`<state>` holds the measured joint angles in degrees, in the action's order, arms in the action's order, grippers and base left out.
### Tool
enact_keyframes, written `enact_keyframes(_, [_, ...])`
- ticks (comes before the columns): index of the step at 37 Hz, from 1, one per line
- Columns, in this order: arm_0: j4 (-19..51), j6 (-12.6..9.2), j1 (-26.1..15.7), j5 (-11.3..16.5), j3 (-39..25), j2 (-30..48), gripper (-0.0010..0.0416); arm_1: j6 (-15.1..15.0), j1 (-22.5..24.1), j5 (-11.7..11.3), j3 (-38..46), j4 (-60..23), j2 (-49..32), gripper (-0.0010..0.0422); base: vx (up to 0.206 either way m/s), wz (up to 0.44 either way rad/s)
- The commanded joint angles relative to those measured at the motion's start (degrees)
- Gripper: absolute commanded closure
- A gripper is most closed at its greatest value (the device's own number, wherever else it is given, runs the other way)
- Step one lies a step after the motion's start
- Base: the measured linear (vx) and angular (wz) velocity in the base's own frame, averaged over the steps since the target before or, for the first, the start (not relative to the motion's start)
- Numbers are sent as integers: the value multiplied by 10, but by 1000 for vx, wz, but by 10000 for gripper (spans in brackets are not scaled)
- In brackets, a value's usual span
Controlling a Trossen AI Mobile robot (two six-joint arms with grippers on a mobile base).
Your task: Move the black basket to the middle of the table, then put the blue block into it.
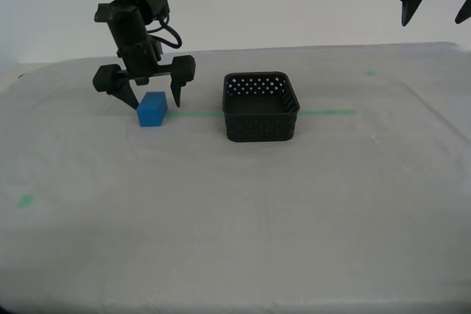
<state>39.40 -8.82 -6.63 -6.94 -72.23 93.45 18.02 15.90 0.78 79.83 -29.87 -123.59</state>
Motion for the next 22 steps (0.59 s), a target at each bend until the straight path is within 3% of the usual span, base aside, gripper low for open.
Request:
enact_keyframes(1, [-3, 0, -1, -1, 0, 0, 7, -5, 0, 1, 0, 3, -3, 11, 0, 0])
enact_keyframes(11, [-4, 0, -1, -1, 0, 0, 7, -39, -1, 1, 0, -2, -7, 12, 0, 0])
enact_keyframes(22, [-4, 0, -1, -1, 0, 0, 7, -45, -2, 1, 1, 0, -7, 14, 0, 0])
